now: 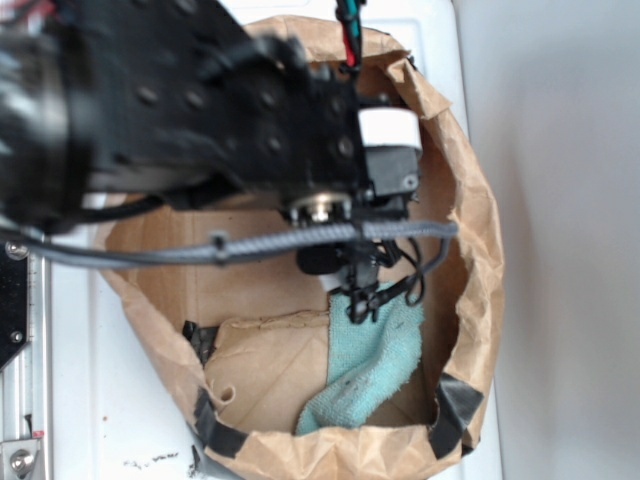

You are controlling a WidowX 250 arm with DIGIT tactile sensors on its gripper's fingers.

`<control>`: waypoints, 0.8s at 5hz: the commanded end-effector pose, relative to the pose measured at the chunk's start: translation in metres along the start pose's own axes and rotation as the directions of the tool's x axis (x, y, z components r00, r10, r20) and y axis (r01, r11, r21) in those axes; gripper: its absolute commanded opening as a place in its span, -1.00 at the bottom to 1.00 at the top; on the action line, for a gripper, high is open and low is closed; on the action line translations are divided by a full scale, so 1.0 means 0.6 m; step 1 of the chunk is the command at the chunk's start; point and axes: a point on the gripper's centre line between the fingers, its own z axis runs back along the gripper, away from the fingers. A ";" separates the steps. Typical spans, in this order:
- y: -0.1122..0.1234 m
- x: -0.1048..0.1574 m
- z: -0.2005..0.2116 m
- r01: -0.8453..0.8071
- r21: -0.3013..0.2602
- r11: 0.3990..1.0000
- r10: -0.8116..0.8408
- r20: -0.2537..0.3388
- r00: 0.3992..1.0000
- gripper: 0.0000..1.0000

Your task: Grab the green ball.

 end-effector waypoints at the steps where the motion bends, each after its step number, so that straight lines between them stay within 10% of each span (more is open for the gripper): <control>1: -0.004 0.027 0.100 0.063 0.087 0.994 -0.062 -0.021 0.998 -1.00; 4: 0.025 -0.007 0.150 0.132 0.014 0.991 -0.131 -0.045 0.990 -1.00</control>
